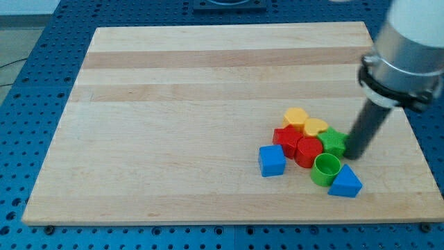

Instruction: Move the yellow hexagon to the top right of the board

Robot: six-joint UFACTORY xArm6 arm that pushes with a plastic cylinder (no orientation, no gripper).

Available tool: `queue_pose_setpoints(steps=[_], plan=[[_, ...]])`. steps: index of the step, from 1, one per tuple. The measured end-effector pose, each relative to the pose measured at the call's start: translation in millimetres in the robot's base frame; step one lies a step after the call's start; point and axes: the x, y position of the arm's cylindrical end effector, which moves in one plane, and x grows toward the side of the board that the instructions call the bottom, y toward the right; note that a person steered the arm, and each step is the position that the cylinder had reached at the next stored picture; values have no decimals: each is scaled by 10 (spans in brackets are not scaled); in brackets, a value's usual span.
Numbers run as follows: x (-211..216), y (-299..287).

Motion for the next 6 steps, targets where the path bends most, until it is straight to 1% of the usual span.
queue_pose_setpoints(steps=[1,2,3,4,5,6], plan=[[-246,-532],[-471,-860],[-619,-1016],[-753,-1756],[-766,-2025],[-773,-1373]])
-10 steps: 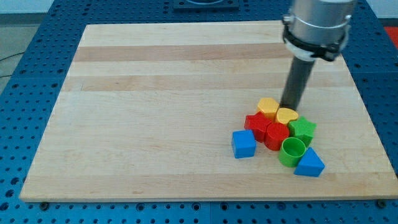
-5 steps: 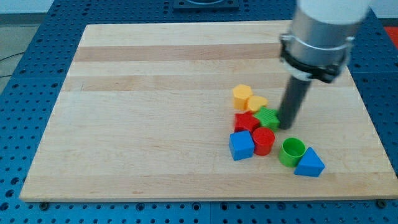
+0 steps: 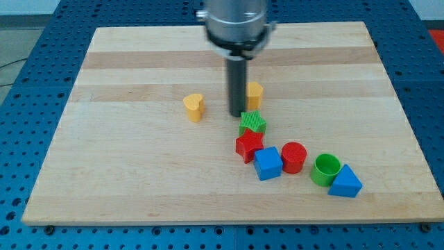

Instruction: Move the yellow hexagon to the top right of the board

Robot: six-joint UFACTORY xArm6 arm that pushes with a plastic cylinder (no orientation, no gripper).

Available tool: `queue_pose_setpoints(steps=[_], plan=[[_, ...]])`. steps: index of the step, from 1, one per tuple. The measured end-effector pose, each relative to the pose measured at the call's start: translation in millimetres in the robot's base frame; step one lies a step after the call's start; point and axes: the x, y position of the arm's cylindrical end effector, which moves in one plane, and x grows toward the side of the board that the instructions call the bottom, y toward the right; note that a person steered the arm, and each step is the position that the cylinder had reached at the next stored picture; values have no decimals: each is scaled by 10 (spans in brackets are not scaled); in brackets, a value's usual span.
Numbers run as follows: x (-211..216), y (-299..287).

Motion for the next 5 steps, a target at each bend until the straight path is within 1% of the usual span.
queue_pose_setpoints(steps=[1,2,3,4,5], plan=[[-265,365],[-618,307],[-430,114],[-789,-161],[-902,385]])
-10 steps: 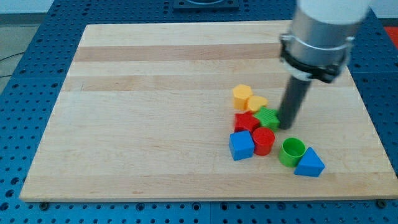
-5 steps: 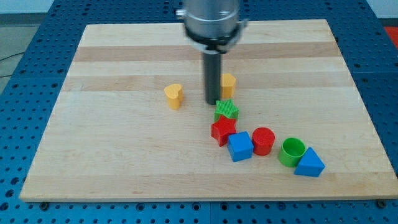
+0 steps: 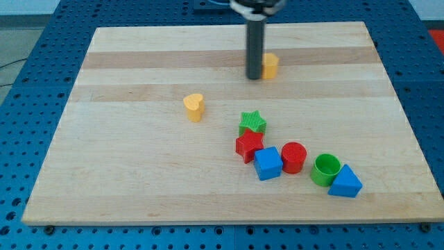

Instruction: Move the yellow hexagon to the top right of the board

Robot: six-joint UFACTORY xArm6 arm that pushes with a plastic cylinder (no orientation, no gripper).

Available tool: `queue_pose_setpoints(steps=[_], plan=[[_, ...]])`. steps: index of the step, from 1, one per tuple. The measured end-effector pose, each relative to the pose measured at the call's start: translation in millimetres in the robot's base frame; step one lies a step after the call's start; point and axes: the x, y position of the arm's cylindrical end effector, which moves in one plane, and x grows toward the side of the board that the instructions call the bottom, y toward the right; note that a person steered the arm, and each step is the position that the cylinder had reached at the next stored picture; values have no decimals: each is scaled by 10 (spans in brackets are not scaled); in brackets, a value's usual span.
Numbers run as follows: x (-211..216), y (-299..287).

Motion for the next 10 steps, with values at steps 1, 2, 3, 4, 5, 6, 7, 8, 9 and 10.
queue_pose_setpoints(steps=[1,2,3,4,5,6,7,8,9,10], plan=[[12,232],[-54,334],[-487,463],[-608,216],[-745,244],[-745,835],[-645,845],[-616,-35],[-1096,-384],[-1459,20]])
